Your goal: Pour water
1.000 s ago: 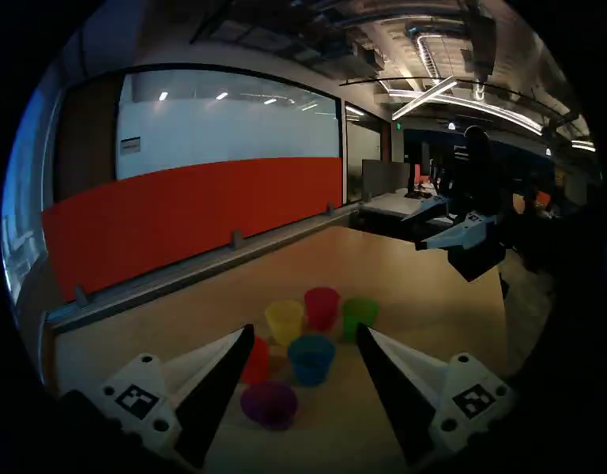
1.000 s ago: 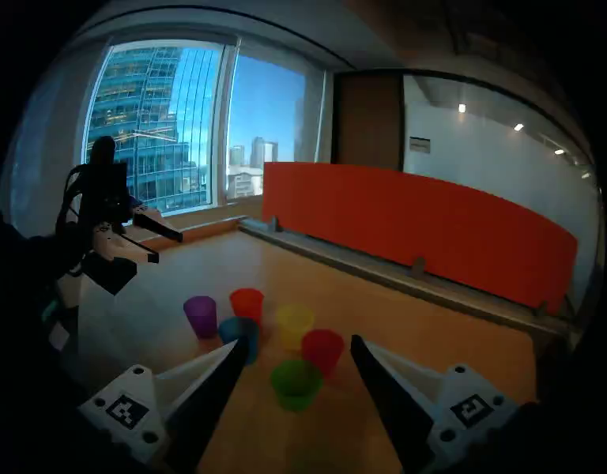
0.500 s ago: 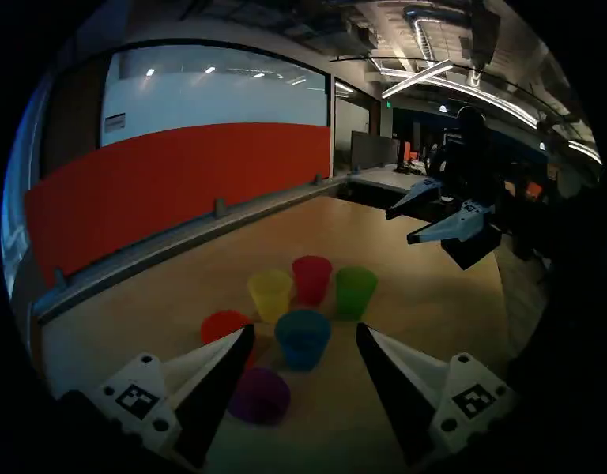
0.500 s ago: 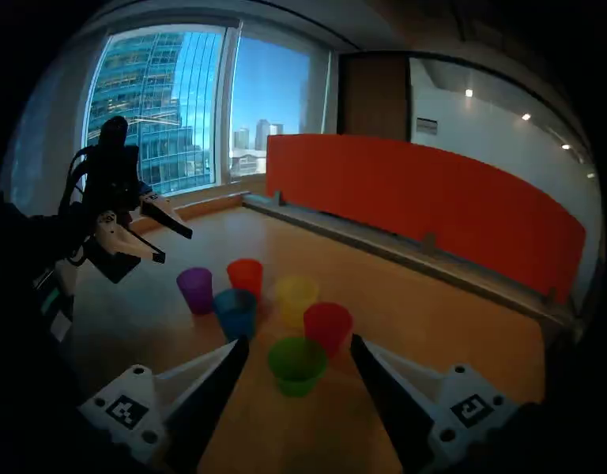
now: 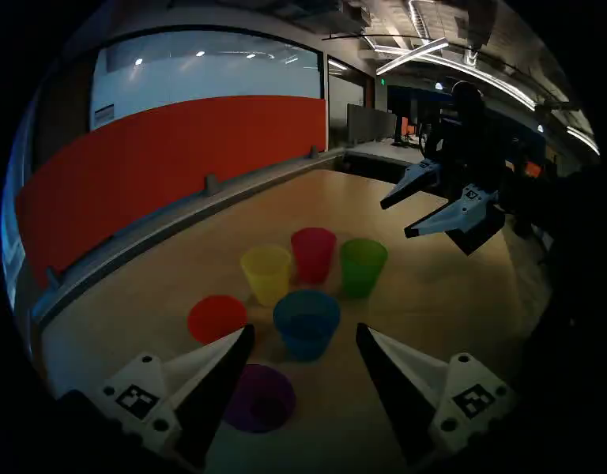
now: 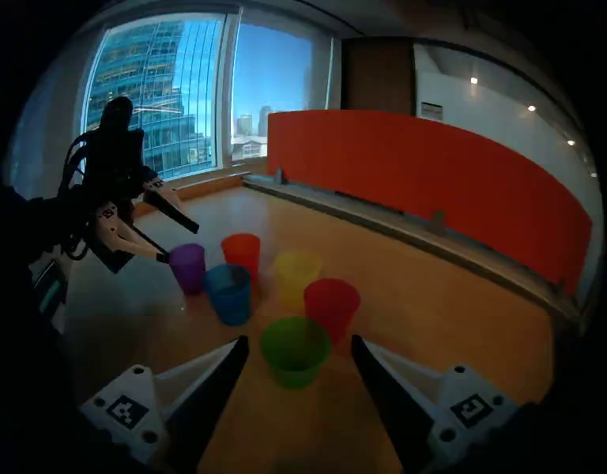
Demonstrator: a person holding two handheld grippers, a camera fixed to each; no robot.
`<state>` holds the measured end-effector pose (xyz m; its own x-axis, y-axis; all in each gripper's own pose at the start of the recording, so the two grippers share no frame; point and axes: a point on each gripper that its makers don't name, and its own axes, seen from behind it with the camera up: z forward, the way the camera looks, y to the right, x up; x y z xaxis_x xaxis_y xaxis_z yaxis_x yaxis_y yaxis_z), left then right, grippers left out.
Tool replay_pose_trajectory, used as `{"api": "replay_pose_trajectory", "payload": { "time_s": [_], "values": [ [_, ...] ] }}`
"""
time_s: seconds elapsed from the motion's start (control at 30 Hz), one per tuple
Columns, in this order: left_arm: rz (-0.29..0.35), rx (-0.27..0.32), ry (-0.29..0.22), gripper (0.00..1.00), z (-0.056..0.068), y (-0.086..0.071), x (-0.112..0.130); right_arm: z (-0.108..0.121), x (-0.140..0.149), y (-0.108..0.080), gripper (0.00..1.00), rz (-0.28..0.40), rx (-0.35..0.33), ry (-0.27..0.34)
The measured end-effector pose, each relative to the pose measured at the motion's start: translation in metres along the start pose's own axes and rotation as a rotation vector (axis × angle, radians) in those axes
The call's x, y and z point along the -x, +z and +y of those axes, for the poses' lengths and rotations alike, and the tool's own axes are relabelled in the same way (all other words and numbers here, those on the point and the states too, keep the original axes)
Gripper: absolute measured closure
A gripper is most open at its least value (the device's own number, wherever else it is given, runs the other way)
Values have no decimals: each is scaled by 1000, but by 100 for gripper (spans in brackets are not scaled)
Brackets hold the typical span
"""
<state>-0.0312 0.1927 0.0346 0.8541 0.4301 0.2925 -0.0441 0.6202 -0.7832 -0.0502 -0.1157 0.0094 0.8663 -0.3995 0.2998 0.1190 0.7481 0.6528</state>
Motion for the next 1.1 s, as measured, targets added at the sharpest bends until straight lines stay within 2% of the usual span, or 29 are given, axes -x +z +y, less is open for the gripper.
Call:
{"api": "replay_pose_trajectory", "payload": {
  "time_s": [0.27,0.7,1.1],
  "values": [
    [-47,-9,-2,5,-2,16,13,0,13,11,0,-23,-5,-10],
    [-96,-23,22,4,-2,40,28,1,27,24,0,-50,-13,-18],
    [-124,-18,-1,5,0,59,35,2,37,31,0,-65,-20,-17]
  ]
}}
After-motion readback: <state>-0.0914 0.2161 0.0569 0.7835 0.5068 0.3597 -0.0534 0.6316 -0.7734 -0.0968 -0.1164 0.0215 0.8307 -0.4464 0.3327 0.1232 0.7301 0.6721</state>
